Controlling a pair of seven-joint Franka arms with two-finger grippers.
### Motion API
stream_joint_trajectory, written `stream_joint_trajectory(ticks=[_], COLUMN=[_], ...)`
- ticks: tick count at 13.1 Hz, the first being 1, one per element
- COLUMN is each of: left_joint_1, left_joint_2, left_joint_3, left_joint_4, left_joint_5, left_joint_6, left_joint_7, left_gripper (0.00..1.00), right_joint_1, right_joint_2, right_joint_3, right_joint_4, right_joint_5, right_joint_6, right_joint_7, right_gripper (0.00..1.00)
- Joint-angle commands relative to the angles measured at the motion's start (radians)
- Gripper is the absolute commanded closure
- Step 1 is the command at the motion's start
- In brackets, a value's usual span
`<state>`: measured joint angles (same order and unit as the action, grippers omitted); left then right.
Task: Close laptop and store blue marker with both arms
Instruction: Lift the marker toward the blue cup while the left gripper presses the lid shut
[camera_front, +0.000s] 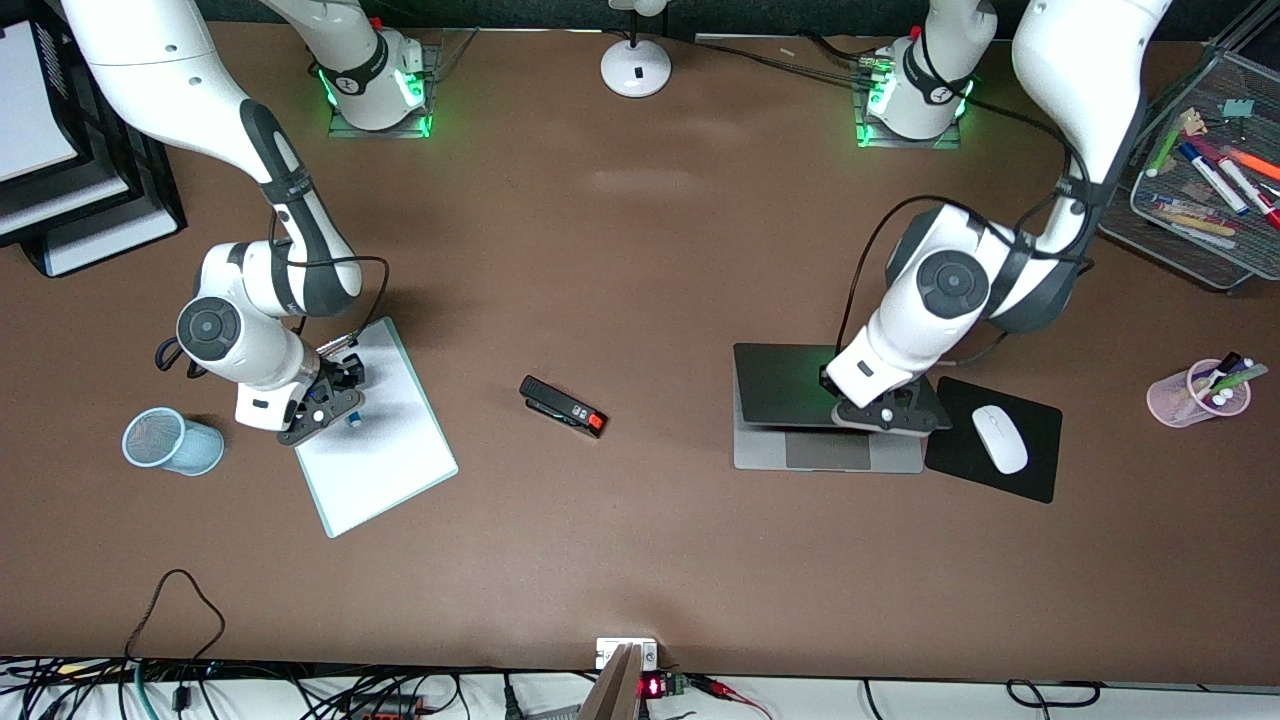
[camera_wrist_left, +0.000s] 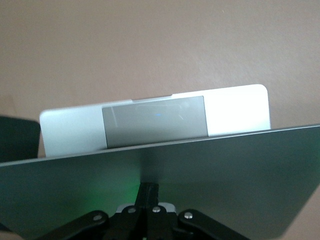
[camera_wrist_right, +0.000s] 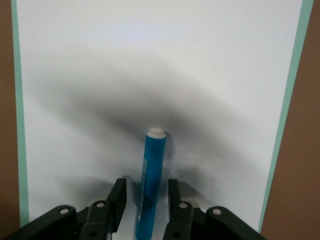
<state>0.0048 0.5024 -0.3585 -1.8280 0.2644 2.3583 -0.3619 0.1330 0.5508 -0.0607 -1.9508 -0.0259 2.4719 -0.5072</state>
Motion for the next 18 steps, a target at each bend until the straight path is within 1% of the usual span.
stream_joint_trajectory(ticks=[1,4,5,6,7,8,9,11,13,15,18], left_joint_1=[0.003,0.001,0.001,0.0,0.0,-0.002,-0.003,-0.005,-0.005,-0.005,-0.003], left_joint_2=[0.096,0.154,0.171,0.185,0.195,0.205,0.208,0.223,0.228,0.226,0.216], left_joint_3=[-0.003,-0.002,0.007,0.025,0.033,0.035,0.035,0.036,0.036,0.036,0.036], left_joint_4=[0.107,0.151,0.153,0.153,0.153,0.154,0.154,0.154,0.154,0.154,0.154], left_joint_5=[0.052,0.053,0.055,0.073,0.078,0.082,0.082,0.082,0.081,0.081,0.081], left_joint_6=[-0.005,0.012,0.048,0.091,0.105,0.107,0.107,0.128,0.137,0.136,0.124], left_joint_7=[0.008,0.008,0.008,0.003,0.004,0.004,0.001,-0.002,-0.006,-0.011,-0.015], left_gripper=[1.0,1.0,1.0,1.0,1.0,1.0,1.0,1.0,1.0,1.0,1.0], right_joint_1=[-0.003,-0.003,-0.003,-0.003,-0.003,-0.003,-0.003,-0.007,-0.009,-0.016,-0.081], right_joint_2=[0.024,0.024,0.024,0.024,0.023,0.014,-0.001,-0.037,-0.074,-0.098,-0.129], right_joint_3=[0.005,0.005,0.005,0.005,0.005,0.007,0.013,0.016,0.016,0.013,0.013], right_joint_4=[0.009,0.015,0.015,0.024,0.041,0.044,0.056,0.125,0.17,0.202,0.211], right_joint_5=[0.009,0.009,0.009,0.009,0.009,0.009,0.011,0.017,0.041,0.099,0.223], right_joint_6=[0.027,0.025,0.025,0.024,0.016,0.01,-0.017,-0.146,-0.232,-0.286,-0.332], right_joint_7=[-0.016,-0.016,-0.016,-0.016,-0.017,-0.019,-0.025,-0.04,-0.065,-0.153,-0.379], right_gripper=[0.6,0.74,0.79,0.86,0.94,0.97,0.97,0.97,0.97,0.97,0.97])
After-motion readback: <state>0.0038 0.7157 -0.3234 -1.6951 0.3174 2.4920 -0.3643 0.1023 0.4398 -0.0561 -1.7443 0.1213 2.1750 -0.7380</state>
